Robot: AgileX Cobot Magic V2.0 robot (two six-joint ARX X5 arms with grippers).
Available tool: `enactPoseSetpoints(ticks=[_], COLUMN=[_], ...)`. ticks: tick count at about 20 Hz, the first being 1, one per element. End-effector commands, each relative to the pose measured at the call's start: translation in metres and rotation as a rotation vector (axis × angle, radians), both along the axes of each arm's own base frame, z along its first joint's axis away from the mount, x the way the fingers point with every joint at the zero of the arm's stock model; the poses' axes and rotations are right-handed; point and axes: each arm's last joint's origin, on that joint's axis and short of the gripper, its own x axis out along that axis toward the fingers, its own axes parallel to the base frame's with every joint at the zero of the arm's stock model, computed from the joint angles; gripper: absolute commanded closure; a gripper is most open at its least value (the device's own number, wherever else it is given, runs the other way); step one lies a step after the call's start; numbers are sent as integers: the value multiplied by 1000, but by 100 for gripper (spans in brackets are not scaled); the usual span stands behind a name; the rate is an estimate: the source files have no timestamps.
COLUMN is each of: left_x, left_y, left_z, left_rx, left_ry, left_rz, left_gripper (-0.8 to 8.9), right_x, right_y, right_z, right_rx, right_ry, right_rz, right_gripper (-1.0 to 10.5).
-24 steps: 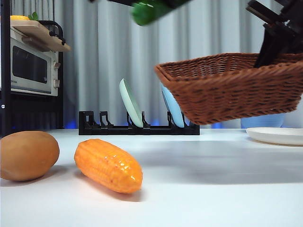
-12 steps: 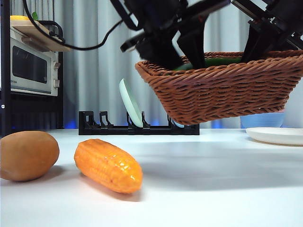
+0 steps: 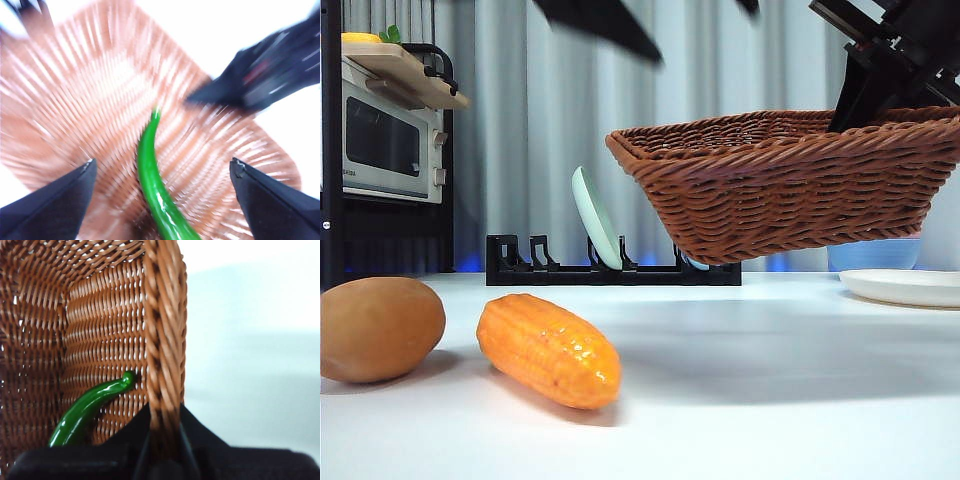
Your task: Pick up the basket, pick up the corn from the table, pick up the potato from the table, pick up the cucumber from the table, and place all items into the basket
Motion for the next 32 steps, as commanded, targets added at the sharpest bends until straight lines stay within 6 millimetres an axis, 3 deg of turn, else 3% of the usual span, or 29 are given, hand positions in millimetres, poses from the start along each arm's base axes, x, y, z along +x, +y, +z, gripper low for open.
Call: enactPoseSetpoints(ticks=[1,6,9,11,16,20,23,27,32], left_x=[-21,-67,-77,-77,-63,-42,-23,2,26], left_y=[28,90,109,112,102,112,126,143,142], left_z=[25,35,24,9,-58,-100,-111,-124,-155], left_rx=[18,244,444,511,530,421,300,312,318], left_ry=[-38,31,104,132,183,261,349,400,528], left_rz=[-25,16,144,208,226,266,257,319,267], left_gripper=[370,370,370,370,371,366,339,339,339], right_x=[1,1,1,1,1,1,1,1,1], right_y=[0,0,0,0,0,0,0,0,0], right_z=[3,3,3,3,3,2,2,2,3], right_rx=[19,16,16,7,5,5,6,5,5], right_ry=[-13,-15,-16,-23,-25,-24,-23,-23,-24], right_rz=[-5,-5,-5,4,7,7,7,7,7], right_gripper=[962,962,962,962,962,962,962,962,962])
